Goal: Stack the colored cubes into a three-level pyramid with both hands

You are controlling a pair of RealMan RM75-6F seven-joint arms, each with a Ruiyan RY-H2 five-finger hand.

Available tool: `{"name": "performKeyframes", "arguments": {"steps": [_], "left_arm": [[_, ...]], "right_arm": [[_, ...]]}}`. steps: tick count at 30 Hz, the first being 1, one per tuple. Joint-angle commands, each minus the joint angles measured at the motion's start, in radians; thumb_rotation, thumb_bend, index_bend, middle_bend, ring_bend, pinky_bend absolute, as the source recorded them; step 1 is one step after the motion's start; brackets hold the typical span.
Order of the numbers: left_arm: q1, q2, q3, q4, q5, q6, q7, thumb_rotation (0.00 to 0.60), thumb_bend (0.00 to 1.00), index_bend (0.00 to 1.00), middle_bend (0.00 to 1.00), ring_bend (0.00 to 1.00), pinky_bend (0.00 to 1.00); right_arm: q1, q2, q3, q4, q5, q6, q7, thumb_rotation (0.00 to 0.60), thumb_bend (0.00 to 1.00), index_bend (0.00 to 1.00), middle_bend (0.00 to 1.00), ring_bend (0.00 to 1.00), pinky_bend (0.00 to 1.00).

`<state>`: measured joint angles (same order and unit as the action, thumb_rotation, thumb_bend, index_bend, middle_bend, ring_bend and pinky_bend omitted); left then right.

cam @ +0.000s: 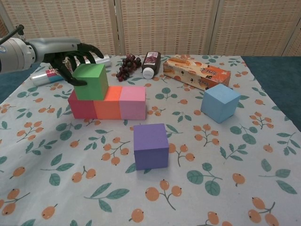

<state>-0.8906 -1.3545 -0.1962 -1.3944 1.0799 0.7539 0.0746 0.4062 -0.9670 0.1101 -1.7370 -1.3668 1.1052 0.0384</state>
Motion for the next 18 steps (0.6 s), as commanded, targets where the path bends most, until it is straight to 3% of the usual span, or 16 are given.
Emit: {"name": "performKeyframes", "arguments": {"steps": [1, 5, 9, 18], "left_arm": [[0.001, 0.001, 0.001, -0.003, 0.001, 0.002, 0.001, 0.600, 0.31, 0.12, 0.22, 0.29, 0.37], [0.003, 0.003, 0.003, -0.011, 0.000, 0.007, 0.009, 0.600, 0.31, 0.08, 0.18, 0.28, 0.37], [0.003, 0.000, 0.001, -0.013, -0.001, 0.016, 0.016, 0.600, 0.32, 0.01, 0.12, 0.16, 0.35], [0.011, 0.007, -0.002, -0.033, -0.014, 0.027, 0.021, 0.600, 0.31, 0.00, 0.06, 0.13, 0.35]], "right_arm": [[-0.001, 0.001, 0.000, 0.000, -0.001, 0.001, 0.001, 0.600, 0.06, 0.00, 0.00, 0.00, 0.00], [-0.003, 0.002, -0.001, -0.001, -0.003, 0.002, 0.003, 0.600, 0.06, 0.00, 0.00, 0.00, 0.00], [-0.004, 0.003, -0.002, -0.001, -0.006, 0.002, 0.007, 0.600, 0.06, 0.00, 0.00, 0.00, 0.00], [-0.008, 0.008, -0.002, -0.001, -0.013, 0.006, 0.016, 0.600, 0.06, 0.00, 0.00, 0.00, 0.00]]}}
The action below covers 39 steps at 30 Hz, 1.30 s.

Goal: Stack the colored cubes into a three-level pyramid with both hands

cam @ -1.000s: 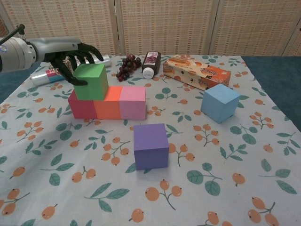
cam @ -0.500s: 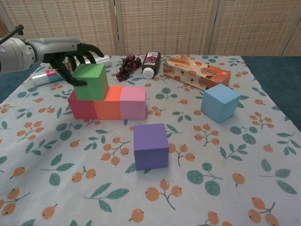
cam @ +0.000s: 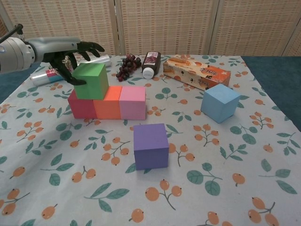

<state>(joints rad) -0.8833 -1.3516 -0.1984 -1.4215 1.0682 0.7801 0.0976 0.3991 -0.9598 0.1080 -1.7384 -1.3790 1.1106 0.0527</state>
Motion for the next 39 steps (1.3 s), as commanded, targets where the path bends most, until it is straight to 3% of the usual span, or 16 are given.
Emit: {"name": "performKeyframes", "arguments": {"steps": [1, 5, 17, 22, 33, 39], "left_arm": [[0.006, 0.008, 0.001, -0.012, -0.003, 0.001, -0.006, 0.600, 0.31, 0.00, 0.05, 0.11, 0.34], [0.031, 0.024, -0.007, -0.047, 0.006, 0.027, -0.047, 0.600, 0.31, 0.00, 0.01, 0.06, 0.33], [0.018, 0.023, -0.019, -0.036, -0.011, 0.020, -0.027, 0.600, 0.31, 0.00, 0.01, 0.06, 0.31], [0.044, 0.068, -0.025, -0.076, 0.006, 0.043, -0.062, 0.600, 0.31, 0.00, 0.01, 0.05, 0.30], [0.204, 0.195, 0.039, -0.211, 0.154, 0.221, -0.133, 0.600, 0.31, 0.00, 0.04, 0.07, 0.28], [0.288, 0.201, 0.071, -0.222, 0.182, 0.332, -0.105, 0.600, 0.31, 0.03, 0.09, 0.09, 0.28]], "right_arm": [[-0.001, 0.001, 0.001, 0.001, -0.002, 0.002, 0.004, 0.600, 0.06, 0.00, 0.00, 0.00, 0.00], [-0.004, 0.007, 0.002, 0.005, -0.004, 0.004, 0.016, 0.600, 0.06, 0.00, 0.00, 0.00, 0.00], [-0.009, 0.011, -0.002, 0.007, -0.018, 0.010, 0.032, 0.600, 0.06, 0.00, 0.00, 0.00, 0.00], [-0.013, 0.017, -0.002, 0.010, -0.020, 0.013, 0.043, 0.600, 0.06, 0.00, 0.00, 0.00, 0.00], [0.046, 0.006, -0.017, 0.000, -0.096, -0.072, 0.097, 0.600, 0.06, 0.00, 0.00, 0.00, 0.00], [0.125, -0.007, -0.042, -0.039, -0.198, -0.172, 0.201, 0.600, 0.05, 0.00, 0.00, 0.00, 0.00]]}}
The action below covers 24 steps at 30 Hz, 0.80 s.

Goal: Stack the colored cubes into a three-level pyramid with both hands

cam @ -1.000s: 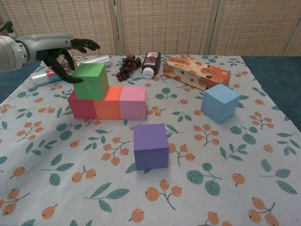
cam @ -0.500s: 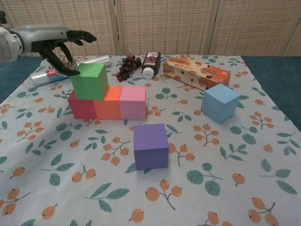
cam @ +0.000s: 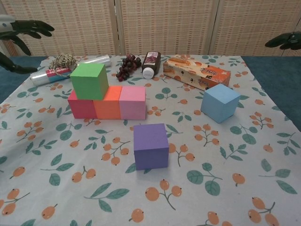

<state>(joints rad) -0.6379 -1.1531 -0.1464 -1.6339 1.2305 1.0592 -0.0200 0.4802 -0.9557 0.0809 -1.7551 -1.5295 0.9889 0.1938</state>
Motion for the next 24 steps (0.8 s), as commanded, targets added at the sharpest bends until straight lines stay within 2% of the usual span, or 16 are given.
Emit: {"name": "performKeyframes", "arguments": {"steps": [1, 6, 9, 16, 24], "left_arm": [[0.053, 0.000, 0.025, -0.011, 0.026, 0.066, 0.010, 0.600, 0.31, 0.05, 0.10, 0.10, 0.28], [0.086, -0.006, 0.050, -0.013, 0.056, 0.087, -0.002, 0.600, 0.31, 0.07, 0.12, 0.11, 0.28], [0.112, -0.010, 0.072, -0.023, 0.086, 0.107, -0.002, 0.600, 0.31, 0.08, 0.13, 0.12, 0.28], [0.148, -0.014, 0.088, -0.037, 0.131, 0.141, -0.012, 0.600, 0.31, 0.08, 0.14, 0.12, 0.28], [0.158, -0.020, 0.086, -0.033, 0.147, 0.131, -0.034, 0.600, 0.31, 0.08, 0.13, 0.11, 0.28]], "right_arm": [[0.056, -0.016, -0.018, -0.027, -0.060, -0.063, 0.081, 0.600, 0.03, 0.00, 0.00, 0.00, 0.00], [0.111, -0.065, -0.028, -0.034, -0.115, -0.110, 0.150, 0.600, 0.00, 0.00, 0.02, 0.00, 0.00], [0.190, -0.159, -0.015, -0.019, -0.108, -0.199, 0.205, 0.600, 0.00, 0.00, 0.06, 0.00, 0.00], [0.275, -0.336, 0.027, 0.092, -0.008, -0.281, 0.167, 0.600, 0.00, 0.00, 0.08, 0.00, 0.00], [0.331, -0.488, 0.029, 0.207, 0.059, -0.326, 0.084, 0.600, 0.00, 0.00, 0.08, 0.00, 0.00]]}}
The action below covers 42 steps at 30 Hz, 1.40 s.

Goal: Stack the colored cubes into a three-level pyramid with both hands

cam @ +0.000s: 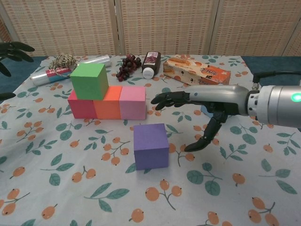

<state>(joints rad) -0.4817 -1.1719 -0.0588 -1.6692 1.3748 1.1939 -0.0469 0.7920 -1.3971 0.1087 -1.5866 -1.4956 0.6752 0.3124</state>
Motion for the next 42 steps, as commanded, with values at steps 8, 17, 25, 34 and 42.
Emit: {"name": "performKeyframes", "arguments": {"steps": [8, 17, 25, 34, 42], "left_arm": [[0.009, -0.003, -0.002, 0.013, 0.031, -0.009, -0.057, 0.600, 0.31, 0.08, 0.13, 0.11, 0.28], [0.020, -0.004, -0.005, 0.026, 0.053, -0.001, -0.091, 0.600, 0.31, 0.08, 0.13, 0.11, 0.28], [0.028, -0.006, -0.009, 0.029, 0.068, 0.009, -0.099, 0.600, 0.31, 0.08, 0.13, 0.11, 0.29], [0.034, -0.006, -0.017, 0.024, 0.065, 0.010, -0.099, 0.600, 0.31, 0.08, 0.13, 0.11, 0.29], [0.042, -0.007, -0.018, 0.026, 0.059, 0.008, -0.104, 0.600, 0.31, 0.08, 0.13, 0.11, 0.29]], "right_arm": [[0.029, -0.139, -0.017, 0.104, 0.073, -0.014, -0.100, 0.600, 0.00, 0.05, 0.11, 0.00, 0.01], [0.009, -0.195, 0.011, 0.139, 0.080, 0.089, -0.105, 0.600, 0.11, 0.40, 0.39, 0.26, 0.19], [0.047, -0.050, 0.114, 0.037, 0.078, 0.116, -0.049, 0.600, 0.11, 0.44, 0.42, 0.28, 0.19], [0.197, 0.001, 0.218, 0.120, 0.181, -0.055, -0.035, 0.600, 0.11, 0.42, 0.42, 0.27, 0.19], [0.285, -0.070, 0.228, 0.275, 0.213, -0.145, 0.024, 0.600, 0.11, 0.41, 0.42, 0.26, 0.19]]}}
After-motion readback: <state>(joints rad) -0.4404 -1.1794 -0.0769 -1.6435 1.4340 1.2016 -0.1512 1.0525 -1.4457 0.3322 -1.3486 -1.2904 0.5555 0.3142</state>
